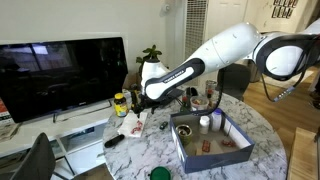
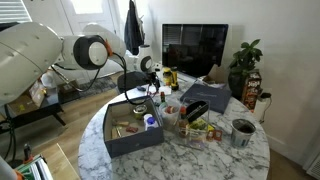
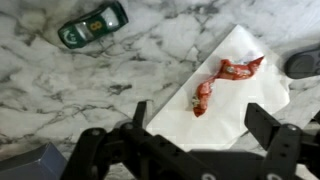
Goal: Pick up one red ketchup sachet from the white paper towel and put it in the box
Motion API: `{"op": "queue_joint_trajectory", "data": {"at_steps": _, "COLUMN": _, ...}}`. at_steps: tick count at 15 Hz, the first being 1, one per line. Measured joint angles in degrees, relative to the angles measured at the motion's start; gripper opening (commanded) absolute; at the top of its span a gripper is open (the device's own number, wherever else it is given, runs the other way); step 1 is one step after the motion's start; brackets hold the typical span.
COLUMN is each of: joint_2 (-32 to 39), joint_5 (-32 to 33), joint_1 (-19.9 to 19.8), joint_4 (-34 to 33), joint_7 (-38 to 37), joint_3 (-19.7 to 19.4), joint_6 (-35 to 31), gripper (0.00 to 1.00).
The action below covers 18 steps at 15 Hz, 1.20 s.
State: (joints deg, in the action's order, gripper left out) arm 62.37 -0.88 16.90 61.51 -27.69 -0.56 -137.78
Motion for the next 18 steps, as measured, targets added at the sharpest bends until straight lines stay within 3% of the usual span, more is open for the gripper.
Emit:
{"op": "queue_joint_trajectory", "data": {"at_steps": 1, "joint_2": 1.37, "joint_5": -0.09, "joint_1": -0.72, "joint_4": -1.43, "joint_7": 0.71, "joint_3": 0.09, "joint_6": 0.37, "gripper": 0.83}}
{"op": "queue_joint_trajectory", "data": {"at_steps": 3, "joint_2": 3.97, "joint_5": -0.17, "joint_1": -1.22, "joint_4": -3.73, "joint_7": 1.3, "joint_3": 0.47, "joint_6": 0.41, "gripper": 0.82}}
{"op": "queue_joint_trajectory", "data": {"at_steps": 4, "joint_2": 4.92, "joint_5": -0.29, "joint_1": -1.15, "joint_4": -4.54, "joint_7": 1.73, "joint_3": 1.05, "joint_6": 0.39, "gripper": 0.74}}
{"op": "queue_joint_trajectory", "data": {"at_steps": 5, "joint_2": 5.62, "joint_5": -0.41, "joint_1": -1.01, "joint_4": -5.15, "joint_7": 2.17, "joint_3": 1.85, "joint_6": 0.38, "gripper": 0.75}}
{"op": "queue_joint_trajectory", "data": {"at_steps": 6, "joint_2": 6.19, "joint_5": -0.52, "joint_1": -0.8, "joint_4": -5.85, "joint_7": 2.34, "joint_3": 2.61, "joint_6": 0.3, "gripper": 0.64}}
{"op": "queue_joint_trajectory", "data": {"at_steps": 8, "joint_2": 7.09, "joint_5": -0.79, "joint_1": -0.26, "joint_4": -7.33, "joint_7": 2.37, "joint_3": 3.57, "joint_6": -0.22, "gripper": 0.51}}
{"op": "queue_joint_trajectory", "data": {"at_steps": 9, "joint_2": 7.57, "joint_5": -0.81, "joint_1": 0.03, "joint_4": -8.15, "joint_7": 2.37, "joint_3": 3.63, "joint_6": -0.57, "gripper": 0.77}}
{"op": "queue_joint_trajectory", "data": {"at_steps": 10, "joint_2": 8.12, "joint_5": -0.82, "joint_1": 0.26, "joint_4": -9.0, "joint_7": 2.33, "joint_3": 3.56, "joint_6": -1.02, "gripper": 0.87}}
{"op": "queue_joint_trajectory", "data": {"at_steps": 11, "joint_2": 8.72, "joint_5": -0.82, "joint_1": 0.47, "joint_4": -9.72, "joint_7": 2.06, "joint_3": 3.23, "joint_6": -2.04, "gripper": 0.63}}
{"op": "queue_joint_trajectory", "data": {"at_steps": 14, "joint_2": 10.05, "joint_5": -0.82, "joint_1": 0.88, "joint_4": -11.54, "joint_7": 0.86, "joint_3": 2.12, "joint_6": -3.45, "gripper": 0.83}}
{"op": "queue_joint_trajectory", "data": {"at_steps": 15, "joint_2": 10.24, "joint_5": -0.82, "joint_1": 0.93, "joint_4": -11.9, "joint_7": 0.77, "joint_3": 2.0, "joint_6": -3.47, "gripper": 0.99}}
{"op": "queue_joint_trajectory", "data": {"at_steps": 18, "joint_2": 10.33, "joint_5": -0.88, "joint_1": 0.63, "joint_4": -12.06, "joint_7": 0.95, "joint_3": 2.6, "joint_6": -2.8, "gripper": 1.0}}
